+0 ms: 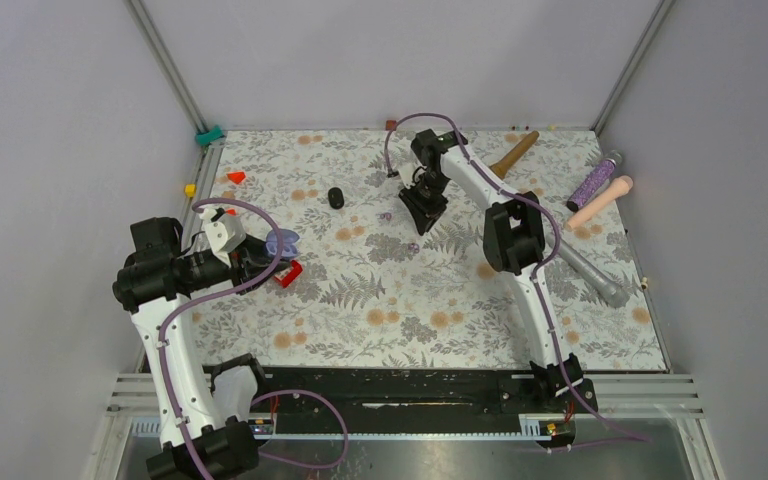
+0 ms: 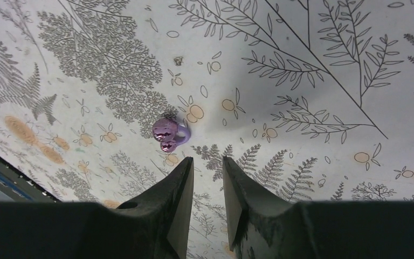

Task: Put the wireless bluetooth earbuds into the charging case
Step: Move the earbud to the center of the board.

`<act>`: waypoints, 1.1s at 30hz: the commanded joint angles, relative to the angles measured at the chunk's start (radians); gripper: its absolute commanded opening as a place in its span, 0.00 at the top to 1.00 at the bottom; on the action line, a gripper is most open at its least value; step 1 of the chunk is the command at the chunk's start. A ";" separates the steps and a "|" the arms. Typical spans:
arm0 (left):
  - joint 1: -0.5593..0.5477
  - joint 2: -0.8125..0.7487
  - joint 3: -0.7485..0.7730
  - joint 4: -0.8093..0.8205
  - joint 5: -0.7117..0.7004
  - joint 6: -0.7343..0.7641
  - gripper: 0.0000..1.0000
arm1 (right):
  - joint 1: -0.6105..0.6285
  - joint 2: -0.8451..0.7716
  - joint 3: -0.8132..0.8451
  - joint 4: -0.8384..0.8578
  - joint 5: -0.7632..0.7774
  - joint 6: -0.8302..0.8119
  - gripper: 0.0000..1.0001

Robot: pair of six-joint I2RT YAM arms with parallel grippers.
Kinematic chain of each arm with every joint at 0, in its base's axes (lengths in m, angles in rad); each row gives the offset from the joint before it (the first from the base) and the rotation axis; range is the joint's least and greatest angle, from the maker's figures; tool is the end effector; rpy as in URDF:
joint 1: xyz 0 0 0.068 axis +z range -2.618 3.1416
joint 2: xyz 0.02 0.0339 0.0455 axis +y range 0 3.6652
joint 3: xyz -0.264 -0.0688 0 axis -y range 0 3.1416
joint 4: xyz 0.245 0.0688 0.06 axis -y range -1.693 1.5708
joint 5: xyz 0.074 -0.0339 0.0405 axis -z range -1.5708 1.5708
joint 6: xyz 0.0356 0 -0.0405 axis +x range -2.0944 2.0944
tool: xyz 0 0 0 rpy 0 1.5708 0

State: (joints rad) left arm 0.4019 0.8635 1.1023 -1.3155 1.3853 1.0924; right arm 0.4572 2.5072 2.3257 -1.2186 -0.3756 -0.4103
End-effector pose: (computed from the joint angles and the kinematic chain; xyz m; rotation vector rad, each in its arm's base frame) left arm 0.1154 0.0110 0.3595 0.9421 1.5312 -0.7697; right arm 0.4452 0.2336 0.1792 -1.2741 2.6376 0.5623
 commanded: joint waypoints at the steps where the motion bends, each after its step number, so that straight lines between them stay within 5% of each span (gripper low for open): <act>1: 0.008 -0.007 -0.001 0.009 0.056 0.030 1.00 | 0.019 -0.006 -0.025 0.012 0.082 0.020 0.66; 19: 0.012 -0.016 -0.004 0.009 0.057 0.030 1.00 | 0.097 -0.002 -0.072 0.078 0.235 0.093 0.65; 33: 0.015 -0.016 -0.004 0.010 0.058 0.032 1.00 | 0.102 -0.049 -0.140 0.075 0.118 0.023 0.62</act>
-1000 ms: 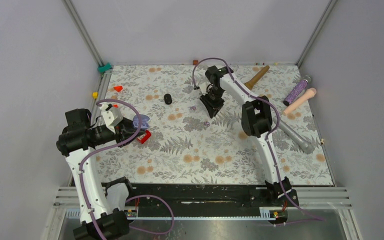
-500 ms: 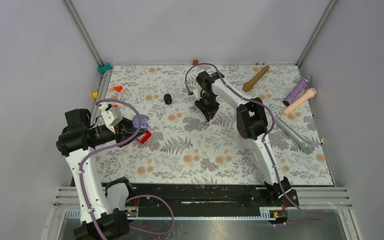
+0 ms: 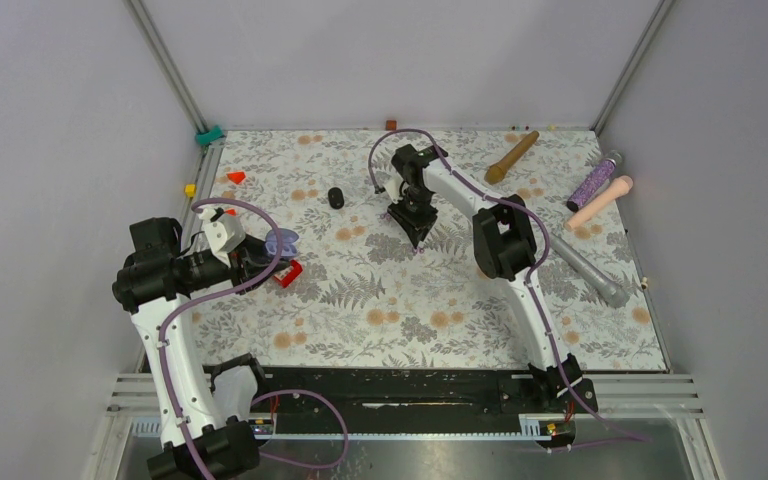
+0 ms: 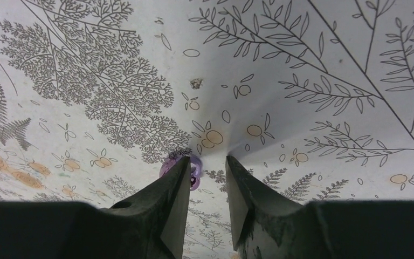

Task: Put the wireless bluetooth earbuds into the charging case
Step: Move the earbud to the center of the board.

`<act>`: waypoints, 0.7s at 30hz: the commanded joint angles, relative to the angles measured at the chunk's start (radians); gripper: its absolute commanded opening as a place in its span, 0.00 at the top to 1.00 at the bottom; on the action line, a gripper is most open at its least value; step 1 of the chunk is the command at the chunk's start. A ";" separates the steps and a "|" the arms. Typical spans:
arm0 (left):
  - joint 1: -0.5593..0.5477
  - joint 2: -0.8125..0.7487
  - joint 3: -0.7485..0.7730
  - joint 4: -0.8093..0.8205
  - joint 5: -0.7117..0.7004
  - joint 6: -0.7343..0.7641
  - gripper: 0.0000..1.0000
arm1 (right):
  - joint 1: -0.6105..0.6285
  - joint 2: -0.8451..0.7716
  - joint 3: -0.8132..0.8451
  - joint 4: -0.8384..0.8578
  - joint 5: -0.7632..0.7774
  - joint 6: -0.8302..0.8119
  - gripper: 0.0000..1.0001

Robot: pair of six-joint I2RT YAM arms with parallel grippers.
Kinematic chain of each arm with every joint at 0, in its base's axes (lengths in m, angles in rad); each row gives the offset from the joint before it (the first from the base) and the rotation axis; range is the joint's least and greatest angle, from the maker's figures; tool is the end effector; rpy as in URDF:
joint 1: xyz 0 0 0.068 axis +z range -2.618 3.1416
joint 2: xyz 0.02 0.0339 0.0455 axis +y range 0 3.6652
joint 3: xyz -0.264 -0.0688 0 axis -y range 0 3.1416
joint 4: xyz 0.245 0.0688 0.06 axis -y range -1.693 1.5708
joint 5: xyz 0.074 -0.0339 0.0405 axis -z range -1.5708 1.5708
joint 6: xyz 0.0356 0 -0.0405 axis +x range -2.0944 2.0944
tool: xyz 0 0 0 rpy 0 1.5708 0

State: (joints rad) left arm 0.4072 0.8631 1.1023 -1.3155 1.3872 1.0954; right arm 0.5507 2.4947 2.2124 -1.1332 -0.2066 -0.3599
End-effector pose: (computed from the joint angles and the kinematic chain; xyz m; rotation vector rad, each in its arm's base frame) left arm 0.1152 0.0116 0.3596 0.9398 1.5295 -0.7648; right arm 0.4218 0.2676 0.1545 -1.3361 2.6740 0.3306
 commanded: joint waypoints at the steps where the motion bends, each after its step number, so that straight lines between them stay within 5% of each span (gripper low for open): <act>1: 0.010 -0.015 -0.004 0.009 0.057 0.029 1.00 | 0.009 -0.037 -0.029 -0.013 -0.056 -0.032 0.61; 21: 0.010 -0.016 -0.004 0.009 0.059 0.029 1.00 | 0.008 -0.109 -0.183 -0.087 -0.123 -0.042 0.63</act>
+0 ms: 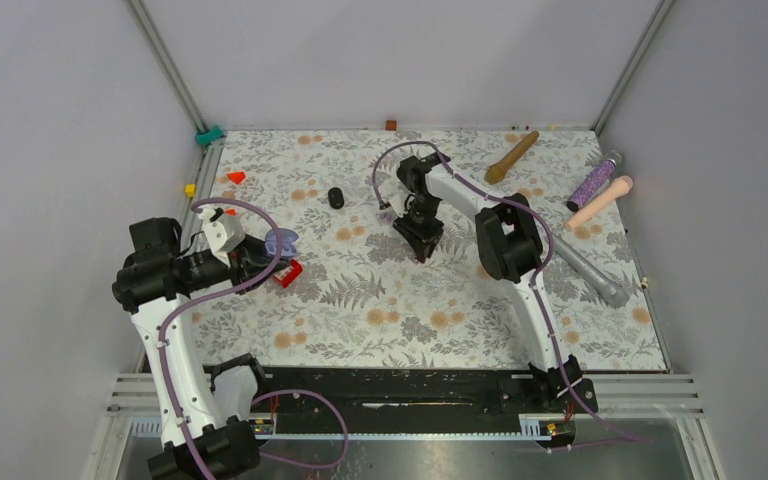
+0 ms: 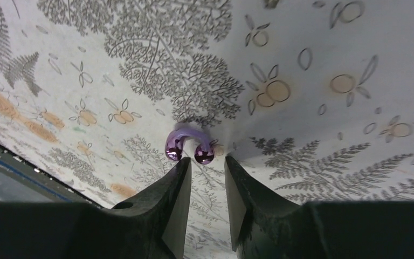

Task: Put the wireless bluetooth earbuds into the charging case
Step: Move the earbud to the center of the board.

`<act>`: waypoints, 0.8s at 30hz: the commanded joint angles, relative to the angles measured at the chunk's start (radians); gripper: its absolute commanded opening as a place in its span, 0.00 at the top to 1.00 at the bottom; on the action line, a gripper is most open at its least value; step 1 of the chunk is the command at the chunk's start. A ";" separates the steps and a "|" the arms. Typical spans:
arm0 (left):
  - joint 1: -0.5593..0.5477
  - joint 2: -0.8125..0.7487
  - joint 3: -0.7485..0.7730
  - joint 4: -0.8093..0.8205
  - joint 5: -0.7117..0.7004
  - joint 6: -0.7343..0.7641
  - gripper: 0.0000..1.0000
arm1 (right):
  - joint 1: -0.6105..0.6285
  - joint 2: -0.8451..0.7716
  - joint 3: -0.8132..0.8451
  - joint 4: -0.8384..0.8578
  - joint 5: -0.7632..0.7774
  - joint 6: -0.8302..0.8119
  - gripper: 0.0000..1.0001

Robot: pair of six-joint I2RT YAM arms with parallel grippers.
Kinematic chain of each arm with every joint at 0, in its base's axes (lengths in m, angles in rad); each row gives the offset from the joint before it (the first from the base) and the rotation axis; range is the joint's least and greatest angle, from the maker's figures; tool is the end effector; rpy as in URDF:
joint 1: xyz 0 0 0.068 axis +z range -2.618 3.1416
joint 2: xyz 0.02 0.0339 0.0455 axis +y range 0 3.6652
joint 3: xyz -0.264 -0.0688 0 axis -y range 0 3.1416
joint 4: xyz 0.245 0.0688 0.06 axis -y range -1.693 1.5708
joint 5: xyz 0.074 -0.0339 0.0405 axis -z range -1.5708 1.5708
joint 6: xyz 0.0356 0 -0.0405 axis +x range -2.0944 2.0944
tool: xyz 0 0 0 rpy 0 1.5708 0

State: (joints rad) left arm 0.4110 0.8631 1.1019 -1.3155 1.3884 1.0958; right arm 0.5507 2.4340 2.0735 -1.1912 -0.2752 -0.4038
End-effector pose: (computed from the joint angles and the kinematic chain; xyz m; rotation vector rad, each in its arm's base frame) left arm 0.1152 0.0120 0.3595 0.9365 1.5298 -0.7629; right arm 0.3981 0.2558 0.1466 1.4324 -2.7610 -0.4317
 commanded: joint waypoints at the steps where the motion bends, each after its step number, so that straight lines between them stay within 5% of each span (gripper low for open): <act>1: 0.007 -0.017 -0.004 0.008 0.058 0.026 1.00 | 0.008 -0.051 -0.051 -0.028 -0.063 0.005 0.64; 17: 0.012 -0.021 -0.003 0.009 0.057 0.027 1.00 | 0.006 -0.138 -0.094 0.016 -0.241 -0.005 0.66; 24: 0.014 -0.022 -0.005 0.010 0.057 0.026 1.00 | -0.032 -0.144 0.035 -0.081 -0.281 -0.060 0.66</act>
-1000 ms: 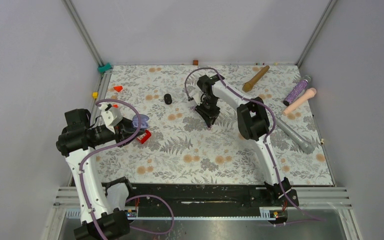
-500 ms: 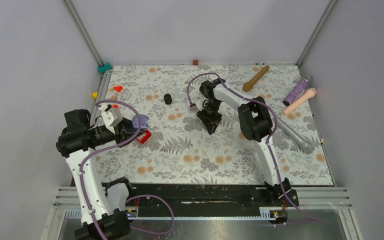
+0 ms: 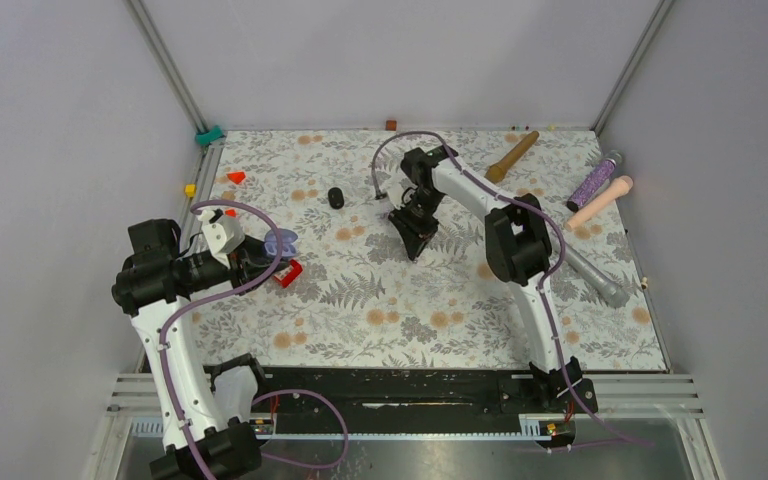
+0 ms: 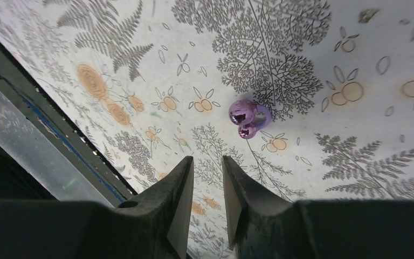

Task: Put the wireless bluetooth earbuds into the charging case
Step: Move the earbud to the center of the board.

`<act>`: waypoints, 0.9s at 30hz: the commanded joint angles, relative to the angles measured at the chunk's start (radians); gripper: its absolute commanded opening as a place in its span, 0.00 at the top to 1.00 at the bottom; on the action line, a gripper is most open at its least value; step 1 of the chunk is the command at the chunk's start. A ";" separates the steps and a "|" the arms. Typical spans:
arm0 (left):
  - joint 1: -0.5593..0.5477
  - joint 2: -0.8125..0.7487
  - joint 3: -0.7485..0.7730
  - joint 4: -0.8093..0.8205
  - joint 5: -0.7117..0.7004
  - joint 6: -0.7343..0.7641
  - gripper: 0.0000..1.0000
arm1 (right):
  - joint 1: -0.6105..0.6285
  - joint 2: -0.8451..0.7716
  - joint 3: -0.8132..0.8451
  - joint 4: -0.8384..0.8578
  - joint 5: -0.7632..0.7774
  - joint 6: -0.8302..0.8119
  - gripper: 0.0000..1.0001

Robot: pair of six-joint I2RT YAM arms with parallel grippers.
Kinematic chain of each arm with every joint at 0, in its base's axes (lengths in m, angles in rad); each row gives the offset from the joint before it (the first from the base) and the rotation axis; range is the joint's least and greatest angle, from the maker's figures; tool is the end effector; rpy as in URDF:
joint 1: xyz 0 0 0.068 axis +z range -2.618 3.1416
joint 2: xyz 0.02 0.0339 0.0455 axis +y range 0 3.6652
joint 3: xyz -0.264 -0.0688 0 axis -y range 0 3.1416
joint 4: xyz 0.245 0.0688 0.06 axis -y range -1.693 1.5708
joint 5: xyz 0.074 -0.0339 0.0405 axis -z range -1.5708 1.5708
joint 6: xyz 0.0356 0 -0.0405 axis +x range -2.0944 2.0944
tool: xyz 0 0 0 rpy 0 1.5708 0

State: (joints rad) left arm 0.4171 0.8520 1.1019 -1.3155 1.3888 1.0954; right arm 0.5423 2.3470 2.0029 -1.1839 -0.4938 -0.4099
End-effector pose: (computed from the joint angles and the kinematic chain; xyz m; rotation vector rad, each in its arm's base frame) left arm 0.1126 0.0116 0.3605 0.9370 1.5254 -0.7502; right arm 0.3856 0.2520 0.1705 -1.4064 2.6916 0.7680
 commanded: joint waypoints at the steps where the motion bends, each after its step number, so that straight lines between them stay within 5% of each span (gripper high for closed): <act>1: 0.008 -0.011 -0.005 0.008 0.058 0.028 1.00 | -0.030 -0.050 0.124 -0.098 -0.057 -0.058 0.66; 6: 0.009 -0.011 -0.004 0.009 0.057 0.029 1.00 | -0.033 0.022 0.178 -0.048 0.050 -0.029 0.67; 18: 0.009 -0.008 -0.006 0.009 0.059 0.028 1.00 | -0.026 0.156 0.291 -0.069 -0.058 0.086 0.67; 27: 0.011 -0.010 -0.005 0.009 0.059 0.029 1.00 | -0.002 0.181 0.304 -0.054 0.033 0.129 0.65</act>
State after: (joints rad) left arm 0.4202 0.8520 1.0988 -1.3155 1.3891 1.0958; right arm 0.5224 2.5160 2.2581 -1.2163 -0.4923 -0.3237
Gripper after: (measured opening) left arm 0.331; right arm 0.348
